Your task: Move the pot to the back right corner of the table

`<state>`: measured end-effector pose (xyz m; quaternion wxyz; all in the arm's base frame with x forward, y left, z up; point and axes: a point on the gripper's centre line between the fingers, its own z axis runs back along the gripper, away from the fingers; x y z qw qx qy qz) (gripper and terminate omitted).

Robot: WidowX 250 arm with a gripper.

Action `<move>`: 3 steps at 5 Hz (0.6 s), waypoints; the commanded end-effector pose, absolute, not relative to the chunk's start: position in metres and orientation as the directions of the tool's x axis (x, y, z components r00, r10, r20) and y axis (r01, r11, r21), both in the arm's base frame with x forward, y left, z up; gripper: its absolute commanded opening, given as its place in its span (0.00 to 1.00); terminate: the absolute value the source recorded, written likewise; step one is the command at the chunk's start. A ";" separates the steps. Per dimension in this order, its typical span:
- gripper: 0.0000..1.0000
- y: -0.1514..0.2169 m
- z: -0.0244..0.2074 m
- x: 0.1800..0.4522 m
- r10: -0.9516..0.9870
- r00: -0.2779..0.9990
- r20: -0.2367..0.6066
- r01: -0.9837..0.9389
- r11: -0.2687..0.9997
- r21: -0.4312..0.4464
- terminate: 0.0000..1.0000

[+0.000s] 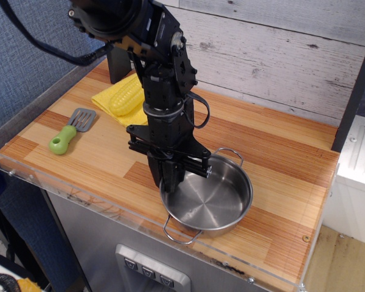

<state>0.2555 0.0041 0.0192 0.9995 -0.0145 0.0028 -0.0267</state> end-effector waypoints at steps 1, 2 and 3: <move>0.00 0.015 0.087 0.271 -0.117 0.984 0.138 0.122 0.992 -0.032 0.00; 0.00 0.021 0.112 0.287 -0.150 0.971 0.186 0.157 0.987 -0.020 0.00; 0.00 0.012 0.114 0.316 -0.224 0.950 0.216 0.231 0.973 -0.006 0.00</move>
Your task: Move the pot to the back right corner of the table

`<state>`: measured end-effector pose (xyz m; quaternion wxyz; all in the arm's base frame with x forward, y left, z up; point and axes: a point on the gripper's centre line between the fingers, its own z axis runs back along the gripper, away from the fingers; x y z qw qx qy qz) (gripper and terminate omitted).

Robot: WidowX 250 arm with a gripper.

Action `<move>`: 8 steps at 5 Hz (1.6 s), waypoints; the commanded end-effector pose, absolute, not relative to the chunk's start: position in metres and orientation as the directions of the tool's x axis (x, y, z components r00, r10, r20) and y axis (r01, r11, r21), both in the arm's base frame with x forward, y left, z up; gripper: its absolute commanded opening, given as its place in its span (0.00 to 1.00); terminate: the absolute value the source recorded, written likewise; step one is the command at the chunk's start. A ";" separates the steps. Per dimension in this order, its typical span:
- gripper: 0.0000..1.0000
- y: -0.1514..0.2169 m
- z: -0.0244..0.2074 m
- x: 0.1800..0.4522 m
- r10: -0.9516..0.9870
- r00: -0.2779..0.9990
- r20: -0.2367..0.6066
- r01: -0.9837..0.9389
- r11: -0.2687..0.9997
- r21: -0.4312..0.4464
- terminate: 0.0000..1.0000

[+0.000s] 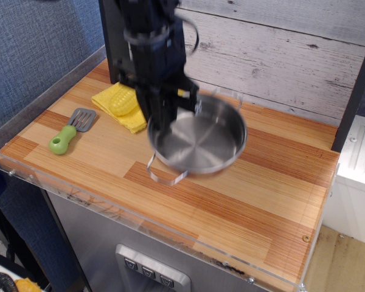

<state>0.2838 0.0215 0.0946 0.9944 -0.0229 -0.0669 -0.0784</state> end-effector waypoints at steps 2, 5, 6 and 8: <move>0.00 -0.017 0.102 0.373 -0.341 0.897 0.280 0.359 0.933 -0.012 0.00; 0.00 -0.045 0.052 0.387 -0.453 0.867 0.208 0.467 0.884 -0.022 0.00; 0.00 -0.047 0.041 0.385 -0.475 0.858 0.198 0.485 0.874 -0.005 0.00; 1.00 -0.043 0.042 0.384 -0.459 0.872 0.172 0.464 0.886 0.014 0.00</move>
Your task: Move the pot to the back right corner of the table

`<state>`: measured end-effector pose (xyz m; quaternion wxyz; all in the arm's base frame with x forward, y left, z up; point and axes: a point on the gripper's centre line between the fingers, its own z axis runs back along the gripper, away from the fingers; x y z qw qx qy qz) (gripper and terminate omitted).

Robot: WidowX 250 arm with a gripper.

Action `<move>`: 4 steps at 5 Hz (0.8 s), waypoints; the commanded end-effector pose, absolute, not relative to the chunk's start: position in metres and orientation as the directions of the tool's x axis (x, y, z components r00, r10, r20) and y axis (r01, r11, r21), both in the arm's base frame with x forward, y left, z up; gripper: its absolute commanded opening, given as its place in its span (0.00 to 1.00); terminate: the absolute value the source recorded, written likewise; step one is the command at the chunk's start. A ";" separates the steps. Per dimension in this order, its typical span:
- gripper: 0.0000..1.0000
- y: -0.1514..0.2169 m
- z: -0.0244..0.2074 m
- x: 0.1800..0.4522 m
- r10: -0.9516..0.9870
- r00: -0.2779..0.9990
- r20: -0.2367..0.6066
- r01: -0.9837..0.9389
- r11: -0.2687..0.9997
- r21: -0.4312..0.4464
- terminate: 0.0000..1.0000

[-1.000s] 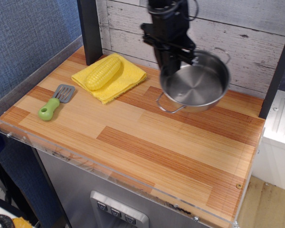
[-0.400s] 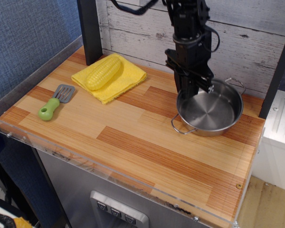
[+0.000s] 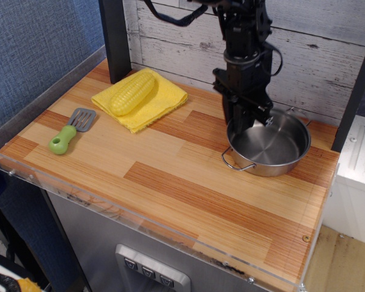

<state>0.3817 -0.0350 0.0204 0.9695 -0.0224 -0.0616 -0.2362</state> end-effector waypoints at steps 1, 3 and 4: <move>1.00 -0.042 0.042 0.382 -0.460 0.873 0.164 0.462 0.887 0.025 0.00; 1.00 -0.039 0.065 0.383 -0.483 0.844 0.233 0.488 0.872 0.042 0.00; 1.00 -0.039 0.095 0.387 -0.507 0.808 0.300 0.512 0.856 0.069 0.00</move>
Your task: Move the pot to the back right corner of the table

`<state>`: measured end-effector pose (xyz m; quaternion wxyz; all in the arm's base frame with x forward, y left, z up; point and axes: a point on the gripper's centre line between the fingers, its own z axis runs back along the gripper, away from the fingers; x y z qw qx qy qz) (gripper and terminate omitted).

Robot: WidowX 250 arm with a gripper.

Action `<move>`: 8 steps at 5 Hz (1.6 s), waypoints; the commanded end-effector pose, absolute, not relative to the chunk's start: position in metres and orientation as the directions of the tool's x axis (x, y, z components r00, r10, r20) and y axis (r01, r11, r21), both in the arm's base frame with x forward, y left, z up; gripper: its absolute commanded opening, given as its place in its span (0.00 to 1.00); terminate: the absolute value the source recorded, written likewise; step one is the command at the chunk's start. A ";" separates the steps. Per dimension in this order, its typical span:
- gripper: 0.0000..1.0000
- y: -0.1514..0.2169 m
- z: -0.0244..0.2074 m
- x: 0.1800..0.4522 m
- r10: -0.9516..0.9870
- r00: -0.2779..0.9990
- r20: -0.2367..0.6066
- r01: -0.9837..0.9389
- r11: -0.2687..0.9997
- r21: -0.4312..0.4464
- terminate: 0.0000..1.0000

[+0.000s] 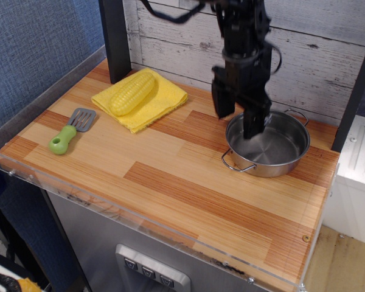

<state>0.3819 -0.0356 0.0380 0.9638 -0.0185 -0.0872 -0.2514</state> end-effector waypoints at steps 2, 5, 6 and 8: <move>1.00 -0.029 0.155 0.382 -0.552 0.753 0.357 0.549 0.827 0.120 0.00; 1.00 -0.014 0.202 0.355 -0.560 0.735 0.382 0.526 0.827 0.200 0.00; 1.00 -0.014 0.202 0.355 -0.560 0.735 0.382 0.526 0.827 0.200 0.00; 1.00 -0.014 0.202 0.355 -0.560 0.735 0.382 0.526 0.827 0.200 0.00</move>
